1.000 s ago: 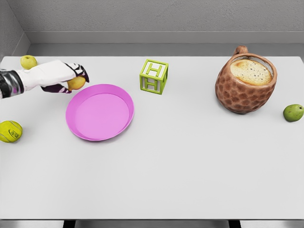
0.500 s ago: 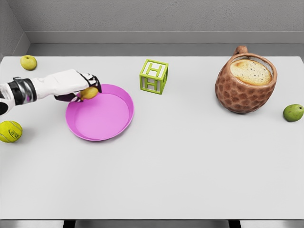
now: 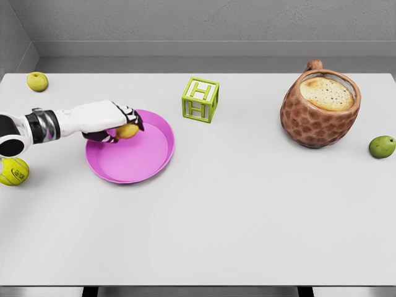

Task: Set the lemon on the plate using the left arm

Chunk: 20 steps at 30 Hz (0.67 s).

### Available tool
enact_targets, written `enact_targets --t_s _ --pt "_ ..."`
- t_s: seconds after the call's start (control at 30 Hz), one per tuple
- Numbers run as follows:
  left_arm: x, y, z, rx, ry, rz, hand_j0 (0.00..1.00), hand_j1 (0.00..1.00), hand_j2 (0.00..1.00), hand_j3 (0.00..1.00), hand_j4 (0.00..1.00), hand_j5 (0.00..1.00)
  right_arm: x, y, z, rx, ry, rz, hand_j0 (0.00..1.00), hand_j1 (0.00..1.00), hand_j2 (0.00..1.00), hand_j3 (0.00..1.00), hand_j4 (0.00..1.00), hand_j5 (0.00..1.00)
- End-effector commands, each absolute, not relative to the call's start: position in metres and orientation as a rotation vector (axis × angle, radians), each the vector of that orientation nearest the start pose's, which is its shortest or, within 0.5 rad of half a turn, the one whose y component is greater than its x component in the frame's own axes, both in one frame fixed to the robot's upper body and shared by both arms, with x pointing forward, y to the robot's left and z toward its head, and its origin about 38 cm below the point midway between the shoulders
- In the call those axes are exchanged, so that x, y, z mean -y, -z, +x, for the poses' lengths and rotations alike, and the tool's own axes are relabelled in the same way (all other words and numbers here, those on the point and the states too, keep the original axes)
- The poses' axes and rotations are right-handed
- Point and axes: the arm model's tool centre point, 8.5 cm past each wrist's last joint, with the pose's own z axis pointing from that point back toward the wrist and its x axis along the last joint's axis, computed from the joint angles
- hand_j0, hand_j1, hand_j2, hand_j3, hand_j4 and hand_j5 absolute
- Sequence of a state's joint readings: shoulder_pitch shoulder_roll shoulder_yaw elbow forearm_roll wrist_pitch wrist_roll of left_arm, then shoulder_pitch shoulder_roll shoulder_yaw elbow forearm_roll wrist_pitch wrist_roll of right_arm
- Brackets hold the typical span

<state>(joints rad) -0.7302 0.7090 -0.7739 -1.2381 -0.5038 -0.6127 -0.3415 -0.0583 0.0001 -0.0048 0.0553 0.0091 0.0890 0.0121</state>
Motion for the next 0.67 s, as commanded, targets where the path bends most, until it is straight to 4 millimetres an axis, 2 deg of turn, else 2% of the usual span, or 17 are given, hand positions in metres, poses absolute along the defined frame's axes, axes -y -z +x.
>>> enact_targets --t_s 0.0,0.07,0.13,0.3,0.33,0.37,0.4,0.5,0.63 --pt "-0.281 -0.18 0.464 1.456 2.057 0.42 1.0 1.0 1.0 1.0 1.0 1.0 0.27 0.26 0.009 -0.086 0.0 -0.075 1.0 1.0 1.0 1.0 1.0 1.0" --pt "-0.276 -0.187 0.461 1.49 2.051 0.407 1.0 1.0 1.0 1.0 1.0 1.0 0.27 0.26 0.009 -0.086 0.0 -0.075 1.0 1.0 1.0 1.0 1.0 1.0" --pt "-0.284 -0.195 0.456 1.496 2.054 0.416 1.0 1.0 1.0 1.0 1.0 1.0 0.27 0.26 0.009 -0.086 0.0 -0.075 1.0 1.0 1.0 1.0 1.0 1.0" --pt "-0.295 -0.202 0.454 1.493 2.041 0.425 1.0 1.0 1.0 1.0 1.0 1.0 0.27 0.26 0.009 -0.088 0.0 -0.075 1.0 1.0 1.0 1.0 1.0 1.0" --pt "-0.301 -0.207 0.451 1.5 2.028 0.418 1.0 1.0 1.0 1.0 1.0 1.0 0.27 0.26 0.009 -0.088 0.0 -0.075 1.0 1.0 1.0 1.0 1.0 1.0" --pt "-0.315 -0.218 0.447 1.493 2.02 0.432 1.0 1.0 1.0 1.0 1.0 1.0 0.27 0.26 0.009 -0.086 0.0 -0.075 1.0 1.0 1.0 1.0 1.0 1.0" --pt "-0.337 -0.232 0.44 1.472 2.002 0.451 1.0 1.0 1.0 1.0 1.0 1.0 0.27 0.26 0.009 -0.086 0.0 -0.075 1.0 1.0 1.0 1.0 1.0 1.0" --pt "-0.36 -0.243 0.43 1.419 2.013 0.491 1.0 1.0 1.0 1.0 1.0 1.0 0.27 0.26 0.009 -0.086 0.0 -0.075 1.0 1.0 1.0 1.0 1.0 1.0" --pt "-0.372 -0.245 0.428 1.39 2.011 0.508 1.0 1.0 1.0 1.0 1.0 1.0 0.27 0.26 0.009 -0.086 0.0 -0.075 1.0 1.0 1.0 1.0 1.0 1.0"
